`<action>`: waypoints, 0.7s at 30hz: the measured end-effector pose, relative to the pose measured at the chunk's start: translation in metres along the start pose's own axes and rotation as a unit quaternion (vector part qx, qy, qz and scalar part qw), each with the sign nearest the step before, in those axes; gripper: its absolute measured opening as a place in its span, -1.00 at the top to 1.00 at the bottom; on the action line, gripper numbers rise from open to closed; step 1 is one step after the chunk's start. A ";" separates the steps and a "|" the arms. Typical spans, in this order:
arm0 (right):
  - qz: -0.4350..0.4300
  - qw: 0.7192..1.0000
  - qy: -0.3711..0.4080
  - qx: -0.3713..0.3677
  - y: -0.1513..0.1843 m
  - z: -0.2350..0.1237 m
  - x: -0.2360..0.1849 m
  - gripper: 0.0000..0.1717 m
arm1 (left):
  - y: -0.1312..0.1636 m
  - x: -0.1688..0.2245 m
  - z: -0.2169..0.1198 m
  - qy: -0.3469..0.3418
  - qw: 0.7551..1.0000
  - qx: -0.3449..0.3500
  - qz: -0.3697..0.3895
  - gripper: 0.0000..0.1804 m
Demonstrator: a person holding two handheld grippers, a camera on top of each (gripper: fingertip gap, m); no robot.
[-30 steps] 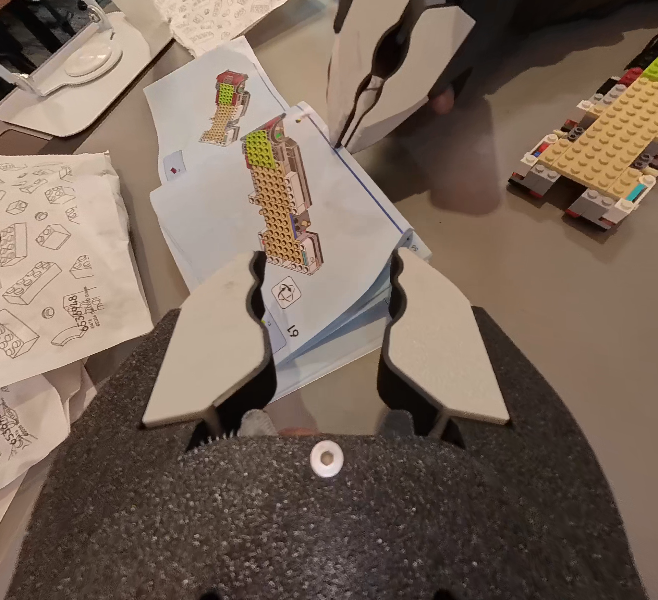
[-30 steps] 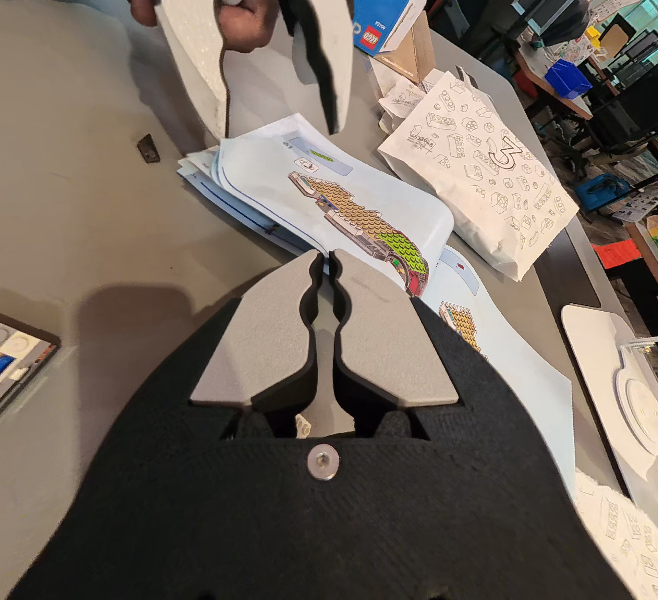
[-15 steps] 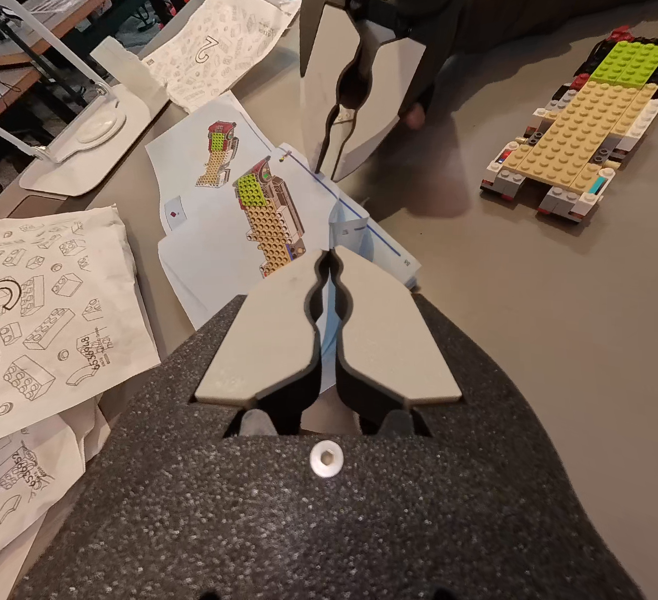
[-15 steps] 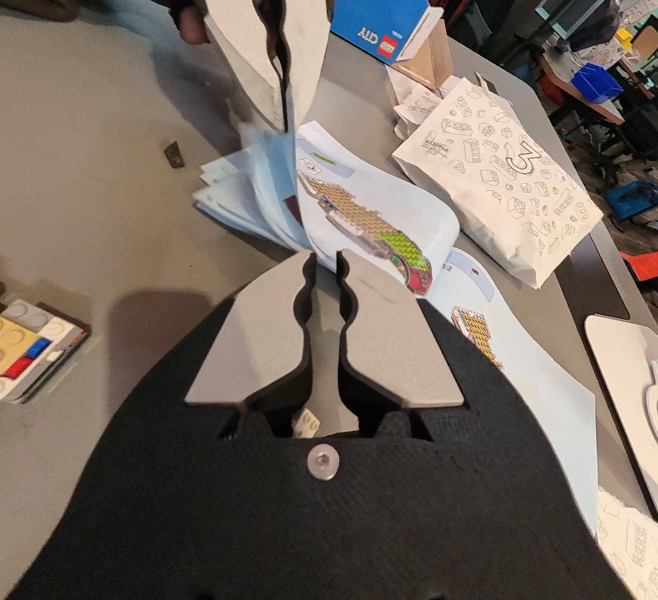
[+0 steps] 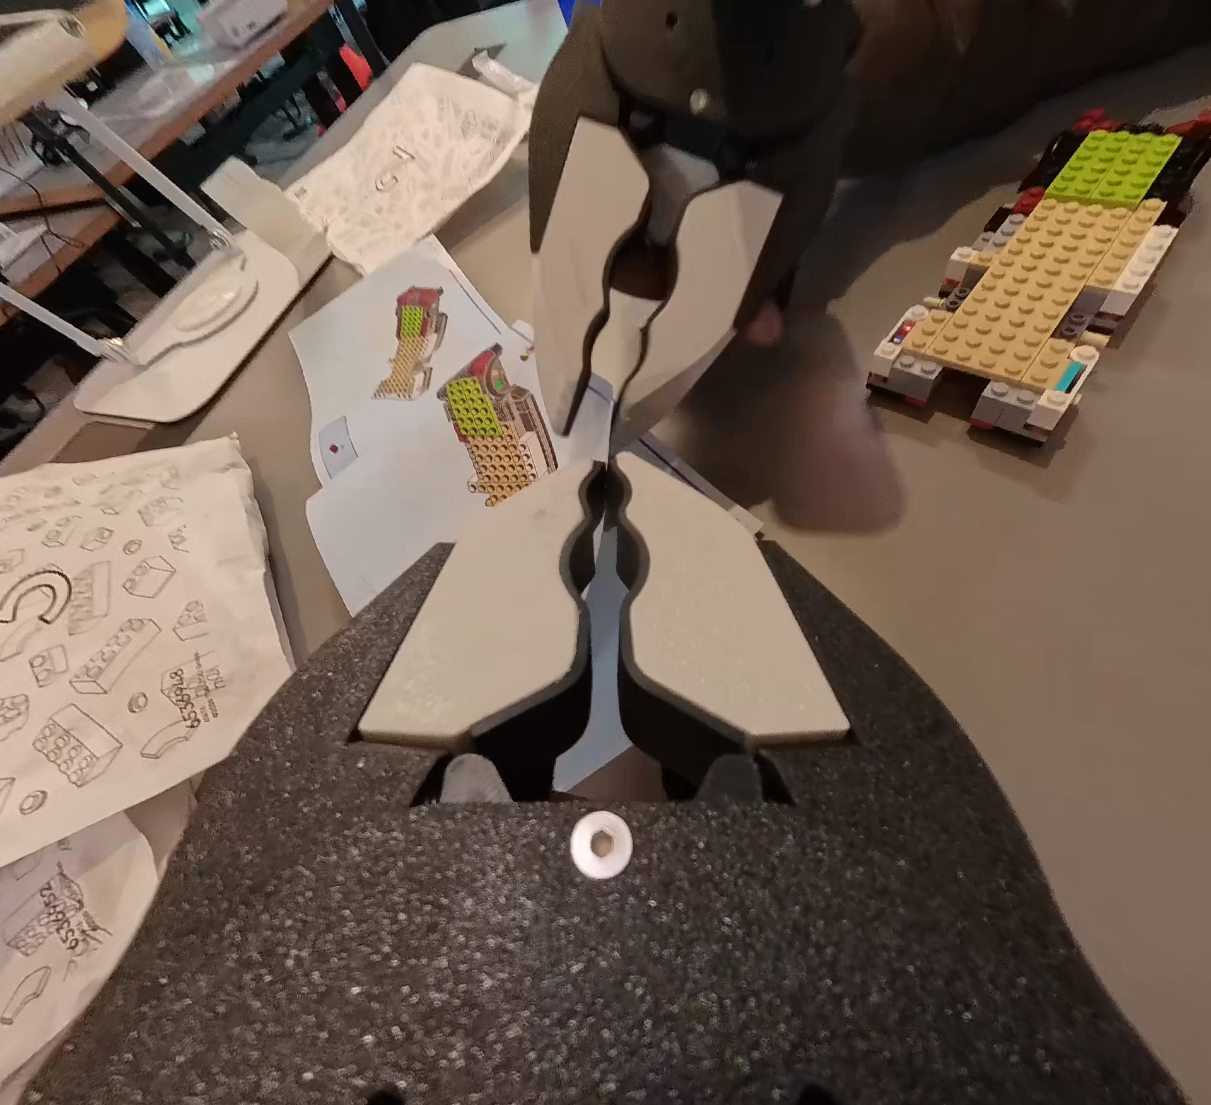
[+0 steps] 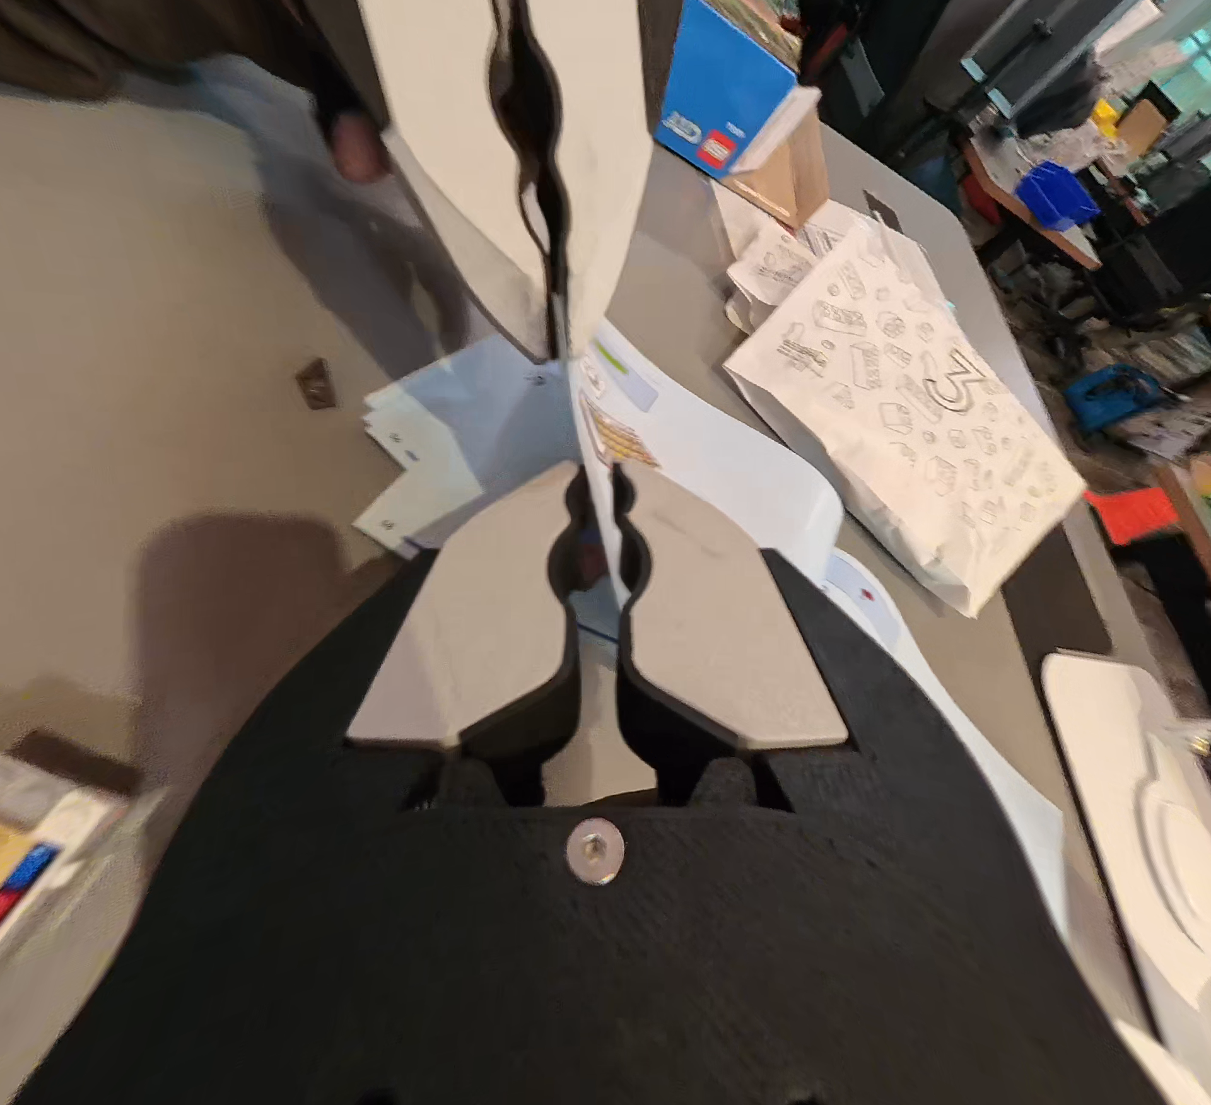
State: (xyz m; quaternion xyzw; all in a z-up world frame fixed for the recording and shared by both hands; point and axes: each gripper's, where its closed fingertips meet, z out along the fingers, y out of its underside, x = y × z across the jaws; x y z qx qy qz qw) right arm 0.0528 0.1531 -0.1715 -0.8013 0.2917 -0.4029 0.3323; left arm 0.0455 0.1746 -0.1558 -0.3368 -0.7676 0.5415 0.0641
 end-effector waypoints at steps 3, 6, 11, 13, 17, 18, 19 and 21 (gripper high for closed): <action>0.007 0.998 0.060 -0.017 0.003 -0.003 0.025 1.00 | -0.017 -0.014 -0.008 -0.052 0.997 0.047 0.011 0.69; 0.069 0.990 0.119 0.011 0.005 -0.025 0.062 1.00 | -0.028 -0.039 -0.023 -0.124 0.989 0.077 -0.006 0.22; 0.154 0.964 0.215 0.040 0.030 -0.068 0.123 1.00 | -0.019 -0.059 -0.029 -0.170 0.983 0.058 -0.033 0.13; 0.169 0.955 0.242 0.038 0.045 -0.081 0.138 0.99 | -0.010 -0.059 -0.024 -0.170 0.984 0.032 -0.033 0.12; 0.201 0.942 0.268 0.012 0.075 -0.094 0.154 0.99 | 0.008 -0.057 -0.014 -0.163 0.986 -0.022 -0.032 0.12; 0.206 0.940 0.270 0.005 0.082 -0.096 0.156 0.98 | 0.013 -0.057 -0.012 -0.162 0.986 -0.035 -0.032 0.12; 0.212 0.939 0.272 -0.002 0.088 -0.097 0.157 0.97 | 0.016 -0.056 -0.010 -0.161 0.986 -0.044 -0.030 0.12; 0.223 0.937 0.268 -0.008 0.098 -0.096 0.157 0.96 | 0.019 -0.054 -0.007 -0.156 0.986 -0.053 -0.028 0.11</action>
